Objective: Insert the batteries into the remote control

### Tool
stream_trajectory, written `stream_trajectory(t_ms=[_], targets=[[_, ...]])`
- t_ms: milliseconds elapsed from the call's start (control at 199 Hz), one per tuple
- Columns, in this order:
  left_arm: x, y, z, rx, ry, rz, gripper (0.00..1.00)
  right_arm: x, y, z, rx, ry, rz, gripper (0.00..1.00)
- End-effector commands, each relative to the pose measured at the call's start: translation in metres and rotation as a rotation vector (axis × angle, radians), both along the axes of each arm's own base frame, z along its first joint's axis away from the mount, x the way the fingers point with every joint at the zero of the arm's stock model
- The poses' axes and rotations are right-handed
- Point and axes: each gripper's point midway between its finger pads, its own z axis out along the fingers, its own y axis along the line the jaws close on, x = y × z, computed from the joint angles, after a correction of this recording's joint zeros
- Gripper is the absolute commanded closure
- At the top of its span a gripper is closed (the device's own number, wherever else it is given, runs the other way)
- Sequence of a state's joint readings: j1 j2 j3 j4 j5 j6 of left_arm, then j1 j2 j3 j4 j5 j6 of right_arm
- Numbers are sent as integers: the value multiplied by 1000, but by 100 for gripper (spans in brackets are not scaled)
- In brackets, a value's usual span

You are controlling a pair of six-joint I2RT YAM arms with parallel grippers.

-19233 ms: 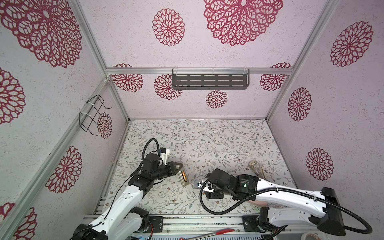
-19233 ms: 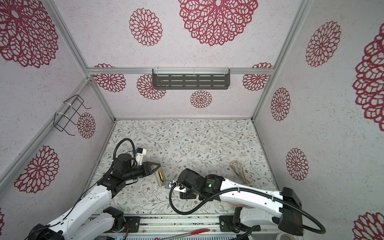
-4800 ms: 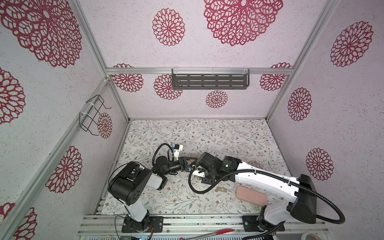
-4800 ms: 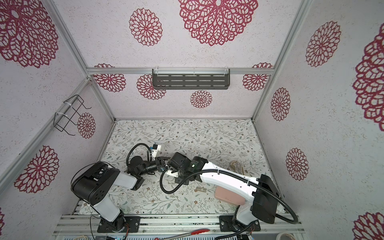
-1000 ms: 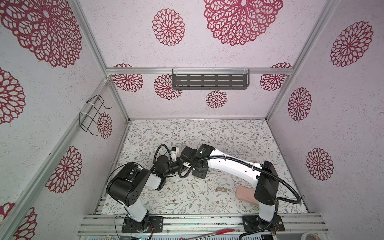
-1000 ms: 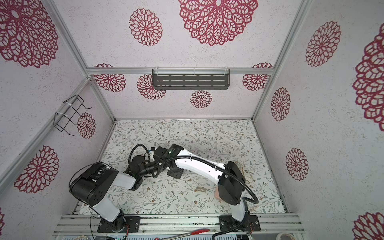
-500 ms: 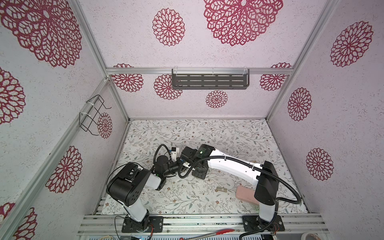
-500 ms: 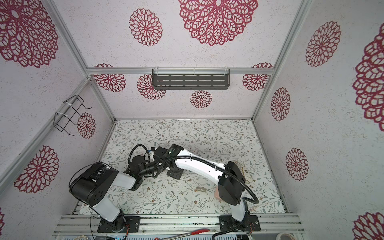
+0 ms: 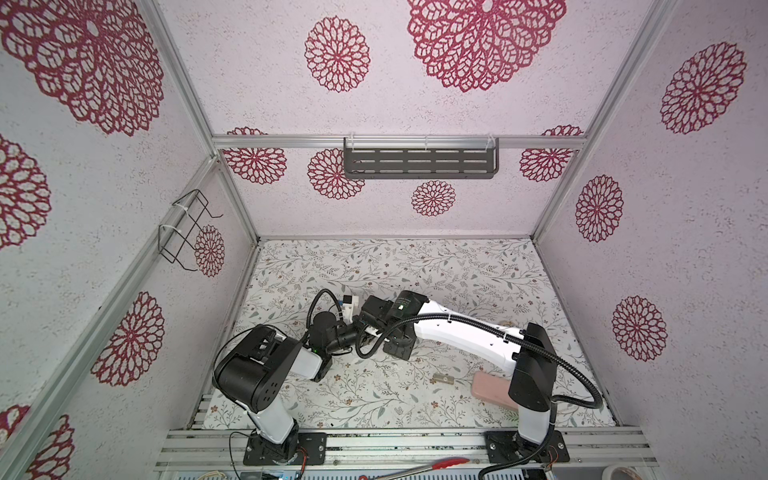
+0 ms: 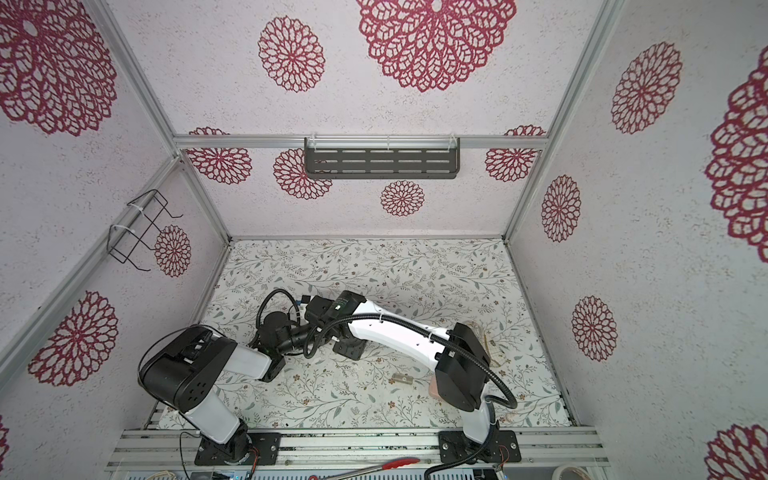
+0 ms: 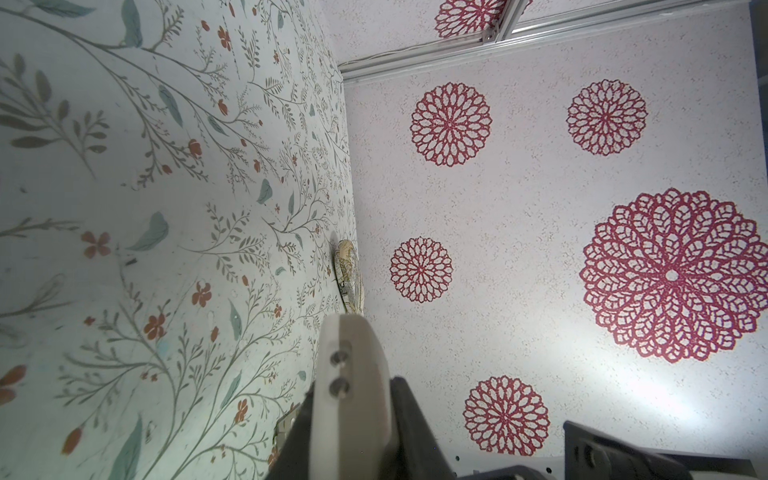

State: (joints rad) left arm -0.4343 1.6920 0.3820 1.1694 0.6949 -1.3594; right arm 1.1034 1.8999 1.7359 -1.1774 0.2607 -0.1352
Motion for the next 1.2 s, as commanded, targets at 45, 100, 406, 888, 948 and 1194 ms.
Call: stream_trajectory(t_ms=[45,100,406,888,948,1194], targets=[[-48,-34,76,-135,-292,-246,100,3,83,2,273,-81,96,100],[-48,-34,77,-135,-294,-246,100,1,83,2,273,-76,105,100],[-52,-34,73,-104,-286,-241,100,-3,82,12,293,-99,114,92],[-52,-35,69,-95,-273,-231,100,-3,78,37,326,-160,107,85],[-50,-34,65,-84,-266,-218,100,-3,78,44,346,-168,99,82],[-31,-9,49,-39,-215,-119,100,-19,58,70,468,-167,40,68]])
